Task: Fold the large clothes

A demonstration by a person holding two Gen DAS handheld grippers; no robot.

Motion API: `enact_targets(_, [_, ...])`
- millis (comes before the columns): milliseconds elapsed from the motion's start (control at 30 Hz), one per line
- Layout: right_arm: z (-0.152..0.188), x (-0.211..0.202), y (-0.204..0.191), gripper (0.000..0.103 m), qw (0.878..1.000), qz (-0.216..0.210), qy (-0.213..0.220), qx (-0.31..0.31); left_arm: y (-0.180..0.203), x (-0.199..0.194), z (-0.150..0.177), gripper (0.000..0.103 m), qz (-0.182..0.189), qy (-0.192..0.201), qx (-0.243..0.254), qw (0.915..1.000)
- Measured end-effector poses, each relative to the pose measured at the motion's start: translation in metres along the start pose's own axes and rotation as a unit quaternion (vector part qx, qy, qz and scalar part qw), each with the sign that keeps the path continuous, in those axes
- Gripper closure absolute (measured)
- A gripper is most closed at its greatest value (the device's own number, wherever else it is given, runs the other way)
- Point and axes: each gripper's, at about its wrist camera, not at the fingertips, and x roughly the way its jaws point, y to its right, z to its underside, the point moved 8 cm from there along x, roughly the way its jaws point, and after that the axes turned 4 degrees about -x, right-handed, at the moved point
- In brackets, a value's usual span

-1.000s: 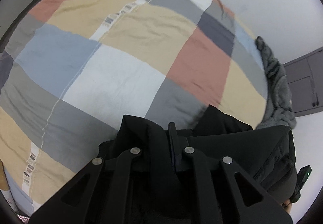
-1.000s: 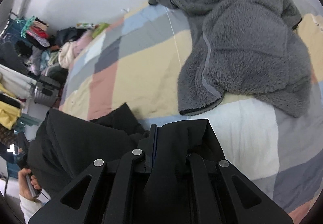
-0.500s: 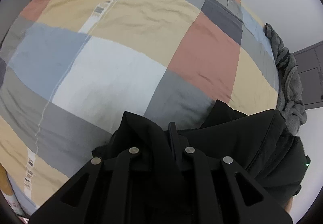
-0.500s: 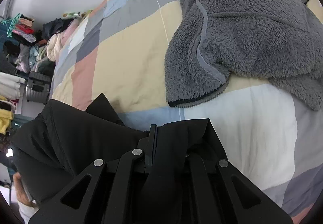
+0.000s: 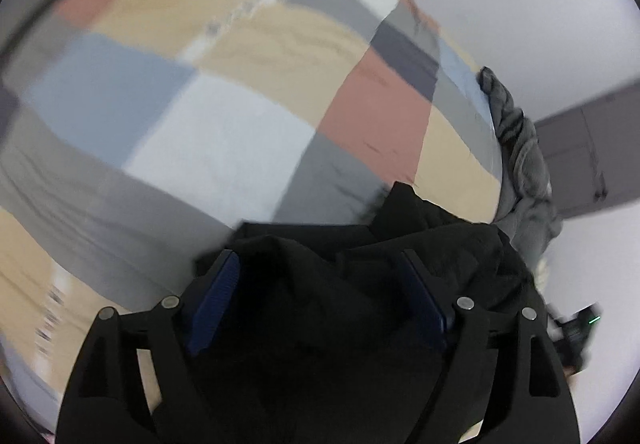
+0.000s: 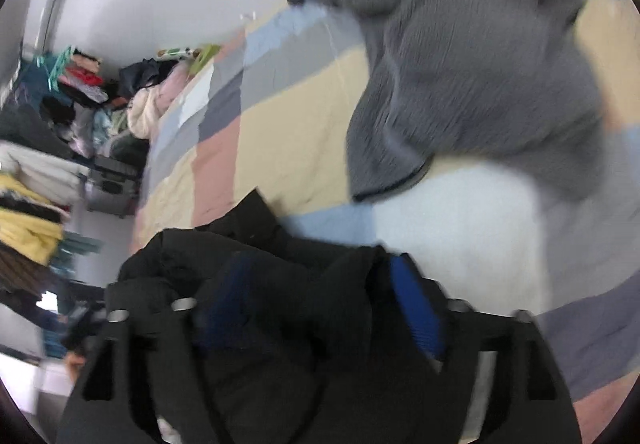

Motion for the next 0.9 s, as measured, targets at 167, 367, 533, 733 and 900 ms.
enact_targets(167, [-0.001, -0.050, -0.044, 0.021, 0.989, 0.057, 0.079, -0.109, 0.037, -0.040, 0.020, 0.022, 0.002, 0.082, 0.108, 0.9907])
enact_targets(367, [0.046, -0.026, -0.122, 0.021, 0.973, 0.023, 0.111, -0.201, 0.095, -0.014, 0.064, 0.022, -0.024, 0.112, 0.228, 0.9669])
enact_targets(533, [0.074, 0.045, -0.139, 0.021, 0.970, 0.036, 0.070, -0.232, 0.112, 0.034, 0.082, 0.022, -0.034, 0.096, 0.263, 0.9593])
enact_targets(733, [0.073, 0.092, -0.134, 0.018, 0.972, 0.036, 0.067, -0.221, 0.102, 0.063, 0.083, 0.022, -0.045, 0.106, 0.265, 0.9574])
enact_targets(900, [0.070, 0.113, -0.130, 0.013, 0.969, 0.051, 0.076, -0.229, 0.100, 0.078, 0.075, 0.020, -0.041, 0.111, 0.253, 0.9601])
